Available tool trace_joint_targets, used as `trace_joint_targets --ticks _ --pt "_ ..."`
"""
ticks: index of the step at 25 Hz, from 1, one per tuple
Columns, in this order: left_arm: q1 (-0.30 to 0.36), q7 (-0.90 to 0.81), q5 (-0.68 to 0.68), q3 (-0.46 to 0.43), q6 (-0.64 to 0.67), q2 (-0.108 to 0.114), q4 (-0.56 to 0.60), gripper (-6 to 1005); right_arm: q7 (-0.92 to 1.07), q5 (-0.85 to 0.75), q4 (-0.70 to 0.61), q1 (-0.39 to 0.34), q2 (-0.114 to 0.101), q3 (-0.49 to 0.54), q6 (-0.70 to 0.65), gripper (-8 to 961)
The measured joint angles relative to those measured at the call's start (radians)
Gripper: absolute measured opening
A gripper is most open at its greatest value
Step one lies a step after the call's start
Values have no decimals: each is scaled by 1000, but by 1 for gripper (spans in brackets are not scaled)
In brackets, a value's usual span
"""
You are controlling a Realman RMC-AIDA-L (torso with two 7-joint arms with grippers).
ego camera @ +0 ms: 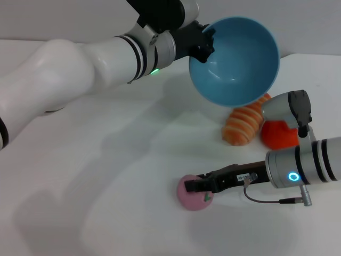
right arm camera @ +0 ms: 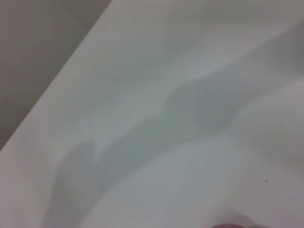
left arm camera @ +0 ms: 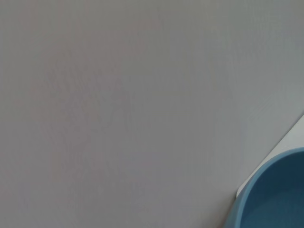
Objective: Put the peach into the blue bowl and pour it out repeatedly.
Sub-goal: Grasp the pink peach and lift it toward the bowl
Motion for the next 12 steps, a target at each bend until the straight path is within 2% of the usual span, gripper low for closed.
trace_joint_targets --ticks 3,8,10,12 --pt "0 0 0 0 0 0 -2 -2 -3 0 -2 0 0 -1 0 568" --pt "0 0 0 0 -1 1 -5 -2 -4 -1 -25 -10 -2 -1 -24 312" --pt "0 0 0 -1 2 1 -5 -1 -4 -1 -40 -16 -3 -1 -41 263" --pt "0 -3 0 -7 16 2 -6 -1 4 1 -139 -58 -9 -1 -132 213"
